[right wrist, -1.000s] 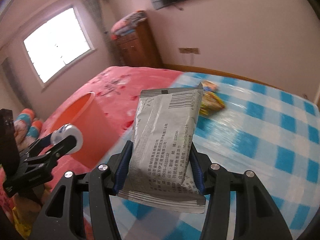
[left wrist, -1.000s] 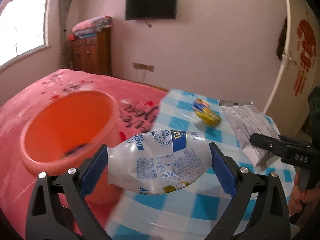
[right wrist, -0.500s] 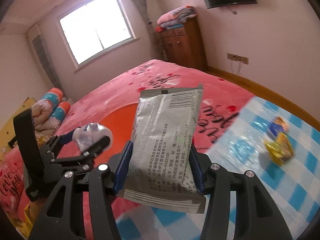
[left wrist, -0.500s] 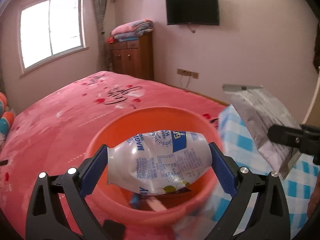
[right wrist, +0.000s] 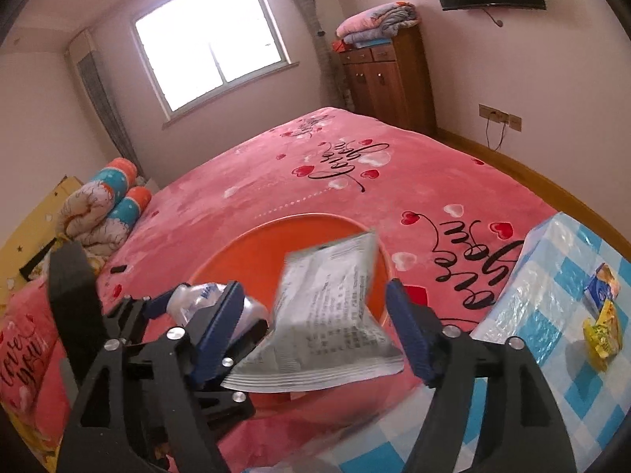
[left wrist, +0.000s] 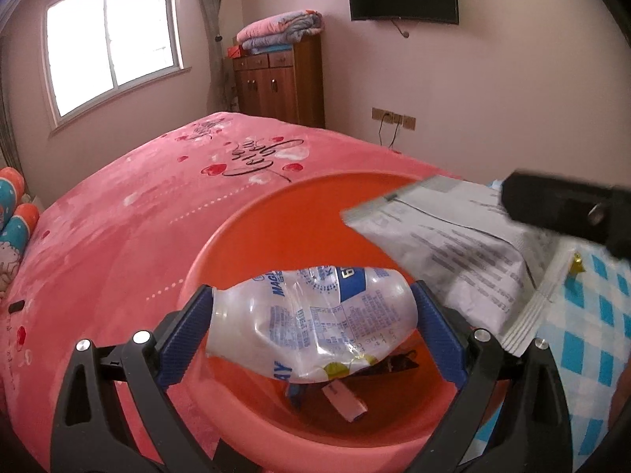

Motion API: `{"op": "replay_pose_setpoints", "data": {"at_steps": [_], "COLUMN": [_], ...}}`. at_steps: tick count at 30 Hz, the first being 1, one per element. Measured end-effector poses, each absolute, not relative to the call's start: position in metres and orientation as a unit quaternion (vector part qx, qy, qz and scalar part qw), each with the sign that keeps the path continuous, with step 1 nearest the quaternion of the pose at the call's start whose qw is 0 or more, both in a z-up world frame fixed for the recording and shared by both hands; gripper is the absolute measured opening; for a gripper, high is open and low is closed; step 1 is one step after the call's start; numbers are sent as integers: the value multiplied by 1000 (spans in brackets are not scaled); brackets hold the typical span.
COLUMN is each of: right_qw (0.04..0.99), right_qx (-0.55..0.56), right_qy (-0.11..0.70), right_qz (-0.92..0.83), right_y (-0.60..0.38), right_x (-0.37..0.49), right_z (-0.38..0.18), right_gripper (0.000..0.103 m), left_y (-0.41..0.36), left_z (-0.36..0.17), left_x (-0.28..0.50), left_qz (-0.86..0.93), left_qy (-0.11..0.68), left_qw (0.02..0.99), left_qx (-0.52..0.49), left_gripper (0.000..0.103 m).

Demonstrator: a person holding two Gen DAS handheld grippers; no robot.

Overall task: Collect trash
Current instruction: 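Open both grippers to drop the items into the bucket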

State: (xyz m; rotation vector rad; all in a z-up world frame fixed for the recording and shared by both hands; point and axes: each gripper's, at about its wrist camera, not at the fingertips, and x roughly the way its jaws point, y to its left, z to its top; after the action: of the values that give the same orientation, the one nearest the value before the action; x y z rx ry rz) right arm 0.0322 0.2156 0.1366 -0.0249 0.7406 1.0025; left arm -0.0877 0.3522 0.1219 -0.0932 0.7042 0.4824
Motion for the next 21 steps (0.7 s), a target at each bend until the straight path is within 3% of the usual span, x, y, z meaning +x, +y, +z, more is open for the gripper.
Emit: {"op": "replay_pose_setpoints", "data": {"at_steps": [8,21], "right_qw": [835,853], "right_qx": [15,50], "right_qy": [347,356], "right_qz": [427,379], "right_y": [177,118], "right_x": [37,27], "right_z": [134,115], "right_gripper": [90,90], "left_y": [351,339], "left_z": [124,129], "left_x": [-90,-97], "left_qz": [241,240], "left_qy": [335,327], "left_qw": [910,914], "left_qx": [-38,-27], "left_gripper": [98,98]}}
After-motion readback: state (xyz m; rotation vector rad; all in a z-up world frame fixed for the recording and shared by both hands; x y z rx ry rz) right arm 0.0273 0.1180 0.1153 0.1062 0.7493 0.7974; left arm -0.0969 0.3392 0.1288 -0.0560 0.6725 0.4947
